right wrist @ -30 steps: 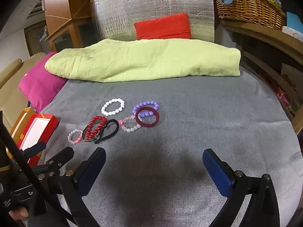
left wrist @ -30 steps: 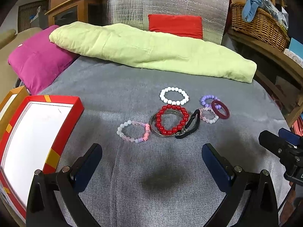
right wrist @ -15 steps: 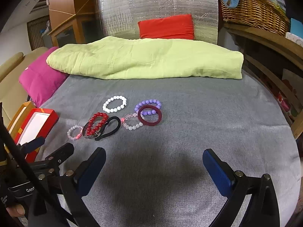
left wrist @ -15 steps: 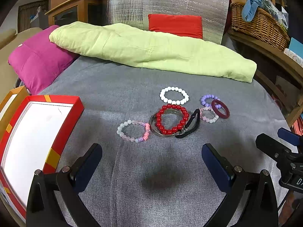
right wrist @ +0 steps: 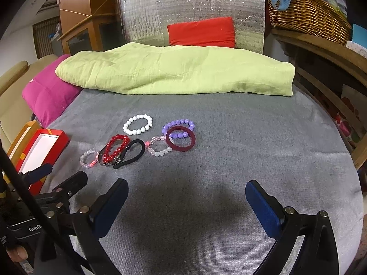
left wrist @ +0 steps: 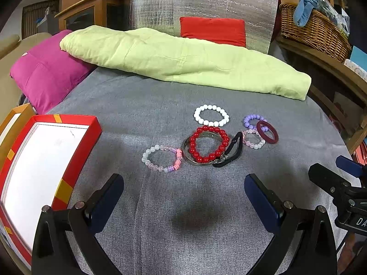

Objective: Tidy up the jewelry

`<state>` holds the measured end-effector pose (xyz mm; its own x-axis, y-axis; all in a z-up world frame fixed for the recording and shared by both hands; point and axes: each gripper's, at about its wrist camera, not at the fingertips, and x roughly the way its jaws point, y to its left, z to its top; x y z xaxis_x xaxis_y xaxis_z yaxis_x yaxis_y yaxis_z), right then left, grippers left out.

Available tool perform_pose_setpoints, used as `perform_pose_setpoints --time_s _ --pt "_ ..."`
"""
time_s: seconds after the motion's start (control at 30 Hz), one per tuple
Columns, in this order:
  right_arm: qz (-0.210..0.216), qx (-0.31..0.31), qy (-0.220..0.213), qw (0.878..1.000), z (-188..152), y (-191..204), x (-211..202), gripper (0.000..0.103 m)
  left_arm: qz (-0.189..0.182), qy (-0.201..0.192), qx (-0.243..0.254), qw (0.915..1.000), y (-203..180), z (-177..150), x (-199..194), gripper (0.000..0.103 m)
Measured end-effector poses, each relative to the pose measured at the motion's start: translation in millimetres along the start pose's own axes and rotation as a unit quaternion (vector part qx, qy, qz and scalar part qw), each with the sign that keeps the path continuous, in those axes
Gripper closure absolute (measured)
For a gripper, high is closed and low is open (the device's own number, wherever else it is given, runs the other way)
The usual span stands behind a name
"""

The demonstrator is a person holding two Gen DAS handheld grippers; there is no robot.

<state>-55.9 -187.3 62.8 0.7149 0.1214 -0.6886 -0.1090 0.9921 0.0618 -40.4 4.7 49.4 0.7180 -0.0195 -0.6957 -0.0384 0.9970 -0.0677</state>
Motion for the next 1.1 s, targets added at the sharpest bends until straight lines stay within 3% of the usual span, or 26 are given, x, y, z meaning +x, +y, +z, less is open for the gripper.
perform_pose_setpoints --time_s 0.9,1.1 --pt "-0.004 0.0 0.006 1.0 -1 -1 4 0.0 0.005 0.0 -0.005 1.0 2 1 0 0.0" --pt "-0.012 0.017 0.003 1.0 -1 -10 5 0.0 0.028 -0.024 -0.054 0.9979 25 6 -7 0.0"
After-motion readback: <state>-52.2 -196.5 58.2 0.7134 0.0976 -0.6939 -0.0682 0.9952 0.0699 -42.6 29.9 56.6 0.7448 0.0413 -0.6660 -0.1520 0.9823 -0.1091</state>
